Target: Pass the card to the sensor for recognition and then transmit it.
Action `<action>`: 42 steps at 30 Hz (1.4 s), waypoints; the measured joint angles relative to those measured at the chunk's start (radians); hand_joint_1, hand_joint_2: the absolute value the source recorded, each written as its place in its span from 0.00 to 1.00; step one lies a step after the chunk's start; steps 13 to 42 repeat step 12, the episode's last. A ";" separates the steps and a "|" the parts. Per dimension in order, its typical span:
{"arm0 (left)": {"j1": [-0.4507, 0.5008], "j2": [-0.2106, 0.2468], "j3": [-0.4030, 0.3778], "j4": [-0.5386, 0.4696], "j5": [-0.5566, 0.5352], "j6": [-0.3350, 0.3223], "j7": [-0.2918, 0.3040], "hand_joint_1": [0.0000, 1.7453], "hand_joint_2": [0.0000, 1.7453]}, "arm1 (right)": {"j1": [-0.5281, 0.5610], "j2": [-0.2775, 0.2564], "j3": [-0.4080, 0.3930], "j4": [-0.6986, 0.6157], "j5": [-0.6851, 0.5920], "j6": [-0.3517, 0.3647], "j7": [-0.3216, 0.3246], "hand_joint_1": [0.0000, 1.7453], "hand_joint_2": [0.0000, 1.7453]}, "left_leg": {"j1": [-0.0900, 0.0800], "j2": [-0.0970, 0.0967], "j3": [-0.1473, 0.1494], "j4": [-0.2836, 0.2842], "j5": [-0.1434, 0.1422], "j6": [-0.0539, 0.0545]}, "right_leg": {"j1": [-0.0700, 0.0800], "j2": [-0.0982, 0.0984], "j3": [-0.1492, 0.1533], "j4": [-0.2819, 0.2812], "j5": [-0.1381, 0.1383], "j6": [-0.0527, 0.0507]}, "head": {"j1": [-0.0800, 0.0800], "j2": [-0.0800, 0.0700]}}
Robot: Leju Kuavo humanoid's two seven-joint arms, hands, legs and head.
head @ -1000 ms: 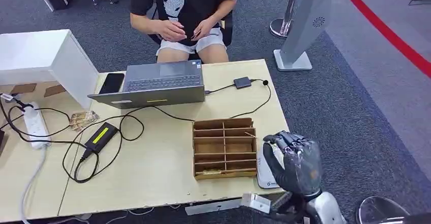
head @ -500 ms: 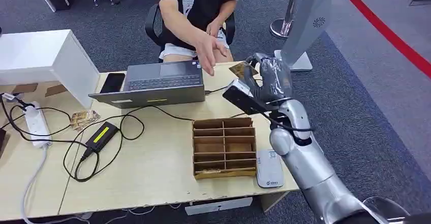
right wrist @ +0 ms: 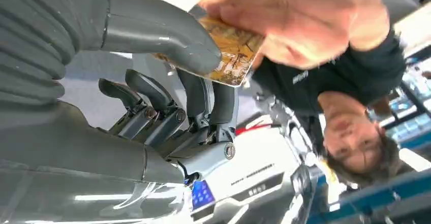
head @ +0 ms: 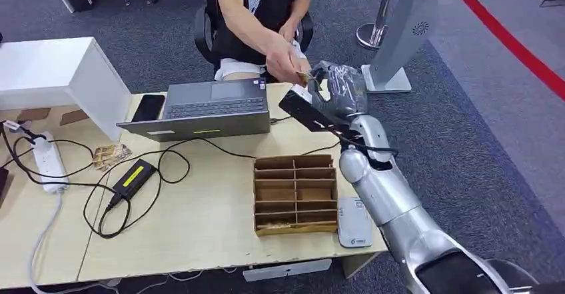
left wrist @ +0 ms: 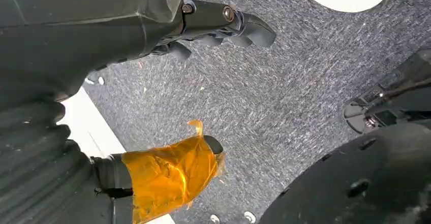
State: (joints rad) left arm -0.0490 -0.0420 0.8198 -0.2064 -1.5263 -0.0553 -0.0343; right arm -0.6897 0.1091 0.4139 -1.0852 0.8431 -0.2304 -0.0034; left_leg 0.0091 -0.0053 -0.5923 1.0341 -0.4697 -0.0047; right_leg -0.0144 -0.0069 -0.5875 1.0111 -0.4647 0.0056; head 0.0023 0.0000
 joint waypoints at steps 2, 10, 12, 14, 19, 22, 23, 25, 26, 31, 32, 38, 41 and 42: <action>0.000 0.000 -0.004 0.000 0.000 0.000 -0.002 0.00 1.00 | 0.001 0.014 0.014 0.018 -0.014 0.009 -0.026 0.00 1.00 | 0.000 -0.003 -0.002 0.000 0.000 0.000 | 0.001 -0.002 -0.001 0.000 0.000 0.000 | 0.000 0.000; 0.000 0.006 -0.007 0.000 0.001 0.000 -0.015 0.00 1.00 | 0.061 0.044 0.017 0.022 -0.361 0.168 -0.190 0.00 1.00 | 0.000 -0.001 -0.002 0.000 -0.003 -0.001 | 0.001 0.000 -0.002 -0.001 -0.002 0.000 | 0.000 0.000; 0.001 0.009 -0.007 0.000 0.001 0.000 -0.015 0.00 1.00 | 0.078 0.040 0.001 0.006 -0.433 0.199 -0.209 0.00 1.00 | 0.000 -0.001 -0.002 0.000 -0.003 -0.001 | 0.001 0.000 -0.002 -0.001 -0.002 0.000 | 0.000 0.000; 0.001 0.009 -0.007 0.000 0.001 0.000 -0.015 0.00 1.00 | 0.078 0.040 0.001 0.006 -0.433 0.199 -0.209 0.00 1.00 | 0.000 -0.001 -0.002 0.000 -0.003 -0.001 | 0.001 0.000 -0.002 -0.001 -0.002 0.000 | 0.000 0.000; 0.001 0.009 -0.007 0.000 0.001 0.000 -0.015 0.00 1.00 | 0.078 0.040 0.001 0.006 -0.433 0.199 -0.209 0.00 1.00 | 0.000 -0.001 -0.002 0.000 -0.003 -0.001 | 0.001 0.000 -0.002 -0.001 -0.002 0.000 | 0.000 0.000; 0.001 0.009 -0.007 0.000 0.001 0.000 -0.015 0.00 1.00 | 0.078 0.040 0.001 0.006 -0.433 0.199 -0.209 0.00 1.00 | 0.000 -0.001 -0.002 0.000 -0.003 -0.001 | 0.001 0.000 -0.002 -0.001 -0.002 0.000 | 0.000 0.000; 0.001 0.009 -0.007 0.000 0.001 0.000 -0.015 0.00 1.00 | 0.078 0.040 0.001 0.006 -0.433 0.199 -0.209 0.00 1.00 | 0.000 -0.001 -0.002 0.000 -0.003 -0.001 | 0.001 0.000 -0.002 -0.001 -0.002 0.000 | 0.000 0.000; 0.001 0.009 -0.007 0.000 0.001 0.000 -0.015 0.00 1.00 | 0.078 0.040 0.001 0.006 -0.433 0.199 -0.209 0.00 1.00 | 0.000 -0.001 -0.002 0.000 -0.003 -0.001 | 0.001 0.000 -0.002 -0.001 -0.002 0.000 | 0.000 0.000; 0.001 0.009 -0.007 0.000 0.001 0.000 -0.015 0.00 1.00 | 0.078 0.040 0.001 0.006 -0.433 0.199 -0.209 0.00 1.00 | 0.000 -0.001 -0.002 0.000 -0.003 -0.001 | 0.001 0.000 -0.002 -0.001 -0.002 0.000 | 0.000 0.000; 0.001 0.009 -0.007 0.000 0.001 0.000 -0.015 0.00 1.00 | 0.078 0.040 0.001 0.006 -0.433 0.199 -0.209 0.00 1.00 | 0.000 -0.001 -0.002 0.000 -0.003 -0.001 | 0.001 0.000 -0.002 -0.001 -0.002 0.000 | 0.000 0.000; 0.001 0.009 -0.007 0.000 0.001 0.000 -0.015 0.00 1.00 | 0.078 0.040 0.001 0.006 -0.433 0.199 -0.209 0.00 1.00 | 0.000 -0.001 -0.002 0.000 -0.003 -0.001 | 0.001 0.000 -0.002 -0.001 -0.002 0.000 | 0.000 0.000; 0.001 0.009 -0.007 0.000 0.001 0.000 -0.015 0.00 1.00 | 0.078 0.040 0.001 0.006 -0.433 0.199 -0.209 0.00 1.00 | 0.000 -0.001 -0.002 0.000 -0.003 -0.001 | 0.001 0.000 -0.002 -0.001 -0.002 0.000 | 0.000 0.000; 0.001 0.009 -0.007 0.000 0.001 0.000 -0.015 0.00 1.00 | 0.078 0.040 0.001 0.006 -0.433 0.199 -0.209 0.00 1.00 | 0.000 -0.001 -0.002 0.000 -0.003 -0.001 | 0.001 0.000 -0.002 -0.001 -0.002 0.000 | 0.000 0.000; 0.001 0.009 -0.007 0.000 0.001 0.000 -0.015 0.00 1.00 | 0.078 0.040 0.001 0.006 -0.433 0.199 -0.209 0.00 1.00 | 0.000 -0.001 -0.002 0.000 -0.003 -0.001 | 0.001 0.000 -0.002 -0.001 -0.002 0.000 | 0.000 0.000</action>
